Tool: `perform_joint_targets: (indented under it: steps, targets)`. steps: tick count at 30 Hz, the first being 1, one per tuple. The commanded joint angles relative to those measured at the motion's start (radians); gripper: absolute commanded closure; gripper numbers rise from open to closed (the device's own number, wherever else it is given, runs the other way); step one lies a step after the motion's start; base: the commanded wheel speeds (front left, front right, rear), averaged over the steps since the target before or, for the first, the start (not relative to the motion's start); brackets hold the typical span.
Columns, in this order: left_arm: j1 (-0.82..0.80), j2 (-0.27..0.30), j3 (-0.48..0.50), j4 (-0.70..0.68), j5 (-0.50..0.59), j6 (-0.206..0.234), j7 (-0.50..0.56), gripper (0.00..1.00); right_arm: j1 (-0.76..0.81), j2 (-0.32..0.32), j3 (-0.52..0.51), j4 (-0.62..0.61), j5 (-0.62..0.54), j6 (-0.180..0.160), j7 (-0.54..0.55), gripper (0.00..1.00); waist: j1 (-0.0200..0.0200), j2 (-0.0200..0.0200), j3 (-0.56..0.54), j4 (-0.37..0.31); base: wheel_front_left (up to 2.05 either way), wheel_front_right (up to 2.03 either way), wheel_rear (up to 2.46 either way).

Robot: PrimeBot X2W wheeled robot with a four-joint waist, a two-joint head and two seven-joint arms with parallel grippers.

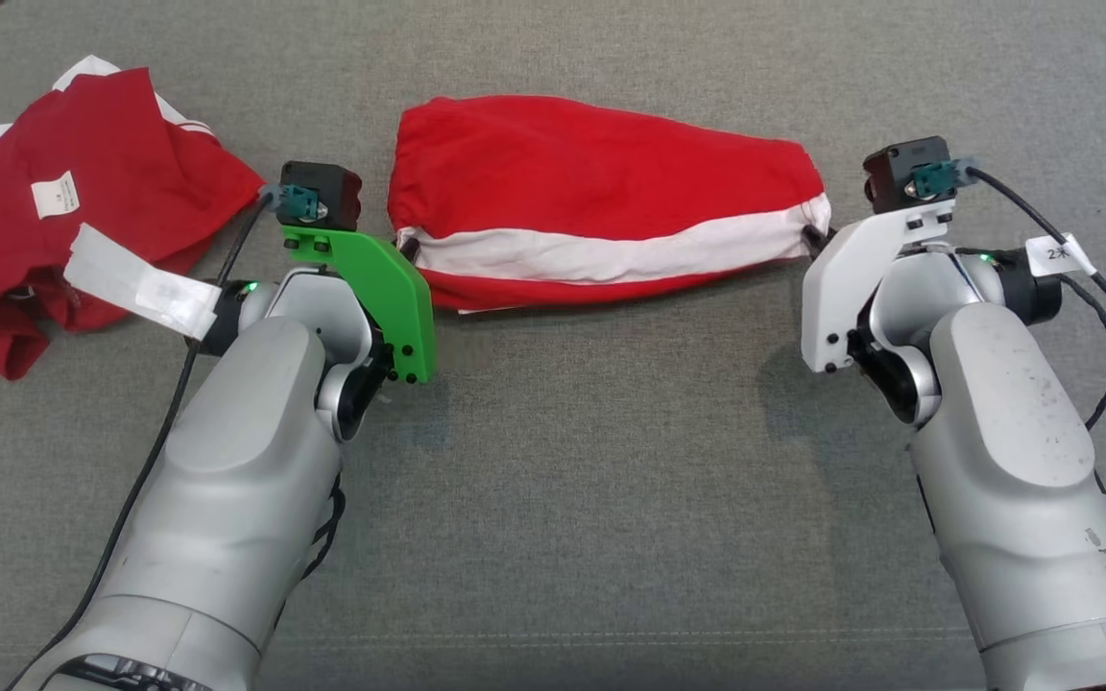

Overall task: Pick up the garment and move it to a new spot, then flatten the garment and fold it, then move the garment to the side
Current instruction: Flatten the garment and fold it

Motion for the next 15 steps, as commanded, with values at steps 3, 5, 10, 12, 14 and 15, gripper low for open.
perform_joint_targets:
  steps: [3,5,10,12,14,15]
  targets:
    - [-0.027,-0.001,0.016,-0.020,-0.019,0.002,-0.031,1.00,-0.016,-0.002,-0.013,-0.021,0.011,0.000,-0.025,1.00,0.0000,-0.0001,-0.024,-0.006,0.00,0.00,0.00]
    - [-0.031,-0.003,0.033,-0.040,-0.037,-0.003,-0.055,1.00,-0.020,-0.002,-0.022,-0.038,0.027,0.000,-0.044,1.00,0.0000,-0.0001,-0.037,-0.009,0.00,0.00,0.00]
    - [-0.038,-0.011,0.081,-0.110,-0.107,-0.023,-0.103,1.00,-0.027,-0.002,-0.036,-0.090,0.077,0.000,-0.092,1.00,0.0000,-0.0001,-0.074,-0.021,0.00,0.00,0.00]
    - [-0.039,-0.013,0.094,-0.141,-0.136,-0.032,-0.115,1.00,-0.031,-0.002,-0.037,-0.109,0.084,0.000,-0.108,1.00,0.0000,-0.0001,-0.089,-0.027,0.00,0.00,0.00]
    - [-0.034,-0.015,0.110,-0.174,-0.174,-0.039,-0.123,1.00,-0.035,-0.002,-0.041,-0.129,0.098,0.000,-0.123,1.00,0.0000,-0.0001,-0.104,-0.033,0.00,0.00,0.00]
    - [-0.031,-0.017,0.115,-0.191,-0.190,-0.043,-0.127,1.00,-0.036,-0.002,-0.043,-0.138,0.104,0.000,-0.130,1.00,0.0000,-0.0001,-0.111,-0.036,0.00,0.00,0.00]
